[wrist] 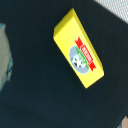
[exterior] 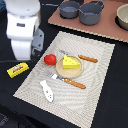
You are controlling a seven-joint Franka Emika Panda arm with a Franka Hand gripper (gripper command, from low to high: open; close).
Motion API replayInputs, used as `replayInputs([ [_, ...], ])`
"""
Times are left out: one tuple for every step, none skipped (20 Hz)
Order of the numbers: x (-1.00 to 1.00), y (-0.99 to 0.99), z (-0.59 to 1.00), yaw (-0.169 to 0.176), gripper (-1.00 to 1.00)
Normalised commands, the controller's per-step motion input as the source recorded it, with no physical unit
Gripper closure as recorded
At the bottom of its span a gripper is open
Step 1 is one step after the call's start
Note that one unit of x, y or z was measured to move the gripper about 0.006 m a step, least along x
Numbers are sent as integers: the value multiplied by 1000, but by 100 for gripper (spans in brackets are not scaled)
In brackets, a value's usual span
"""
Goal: Interact with the objects in diverse but meaningful ways.
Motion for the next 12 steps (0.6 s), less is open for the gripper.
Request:
replayInputs([
  [-371, -69, -177, 249, -100],
  [-406, -94, -169, 228, -100],
  [-477, -94, -211, 207, -100],
  [-497, -109, -234, 195, -100],
  [-551, -134, -286, 171, -100],
  [-554, -157, -297, 163, -100],
  [-520, -231, -343, 146, -100],
  [-471, -254, -403, 123, -100],
  [-469, -303, -457, 109, -100],
  [-429, -306, -480, 104, -100],
  [-386, -320, -480, 100, -100],
  [-417, -366, -509, 95, -100],
])
